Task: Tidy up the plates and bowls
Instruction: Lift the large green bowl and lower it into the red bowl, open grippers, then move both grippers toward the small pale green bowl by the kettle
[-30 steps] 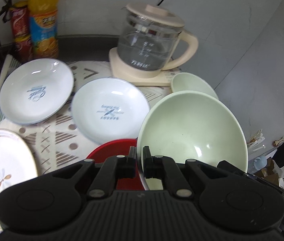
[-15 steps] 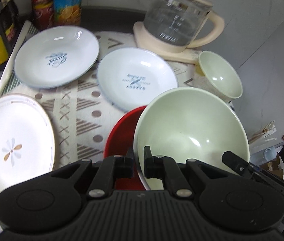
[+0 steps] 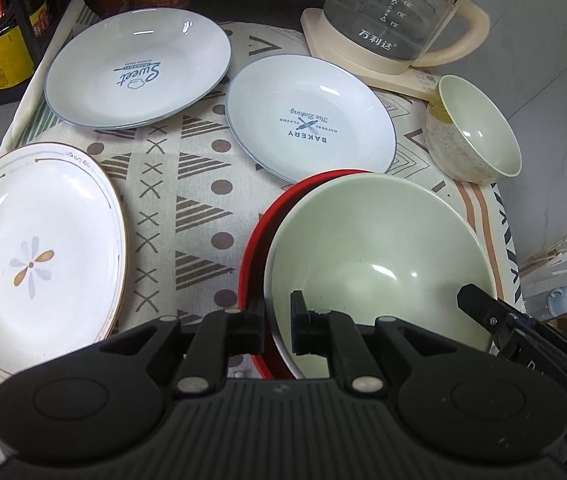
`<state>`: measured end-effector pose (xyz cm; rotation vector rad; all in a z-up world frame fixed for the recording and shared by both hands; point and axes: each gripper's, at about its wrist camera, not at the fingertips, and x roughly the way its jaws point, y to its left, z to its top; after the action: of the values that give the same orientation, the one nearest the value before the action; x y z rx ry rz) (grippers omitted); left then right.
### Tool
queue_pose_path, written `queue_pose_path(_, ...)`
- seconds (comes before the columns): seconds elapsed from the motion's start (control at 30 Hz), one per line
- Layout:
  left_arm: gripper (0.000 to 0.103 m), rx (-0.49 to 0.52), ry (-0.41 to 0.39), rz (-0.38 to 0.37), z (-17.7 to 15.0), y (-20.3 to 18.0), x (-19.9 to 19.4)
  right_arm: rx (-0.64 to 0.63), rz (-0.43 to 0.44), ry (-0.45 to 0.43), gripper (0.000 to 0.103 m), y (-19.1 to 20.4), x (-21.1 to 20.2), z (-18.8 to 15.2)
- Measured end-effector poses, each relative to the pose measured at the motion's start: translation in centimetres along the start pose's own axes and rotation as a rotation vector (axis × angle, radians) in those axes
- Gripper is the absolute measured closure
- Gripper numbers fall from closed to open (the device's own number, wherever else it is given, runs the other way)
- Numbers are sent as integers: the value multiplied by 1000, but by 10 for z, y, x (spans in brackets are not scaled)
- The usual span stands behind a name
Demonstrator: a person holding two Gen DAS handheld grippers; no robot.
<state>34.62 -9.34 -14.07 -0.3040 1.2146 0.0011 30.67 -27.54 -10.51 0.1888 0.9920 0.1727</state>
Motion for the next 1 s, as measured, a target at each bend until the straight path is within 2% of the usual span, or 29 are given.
queue_pose_path(0.17, 91, -7, 36, 7, 3, -1, -4, -19, -4, 4, 93, 0, 2, 3)
queue_pose_path(0.43, 90, -15, 35, 0, 6, 1, -16, -42, -6, -2, 95, 0, 5, 6)
queue_pose_path(0.5, 84, 10, 4, 31, 7, -1, -24, -42, -7, -3, 96, 0, 6, 7)
queue_pose_path(0.57, 65, 35, -37, 68, 8, -3, -32, -40, -5, -3, 96, 0, 7, 8)
queue_pose_path(0.63, 59, 38, -56, 81, 10, -1, -36, -48, 1, -11, 96, 0, 6, 10)
queue_pose_path(0.73, 57, 34, -48, 90, 15, 0, -35, -52, -3, 2, 96, 0, 8, 12)
queue_pose_path(0.8, 53, 28, -47, 94, 18, -1, -35, -35, -2, 20, 93, -2, 9, 15)
queue_pose_path(0.9, 42, 23, -58, 94, 23, -6, -34, -14, 25, 2, 87, -6, 3, 20)
queue_pose_path(0.97, 29, 25, -71, 91, 27, -11, -34, 6, 26, -9, 65, -10, -1, 23)
queue_pose_path(1.0, 26, 29, -78, 87, 29, -14, -34, 19, 24, -17, 60, -13, -3, 25)
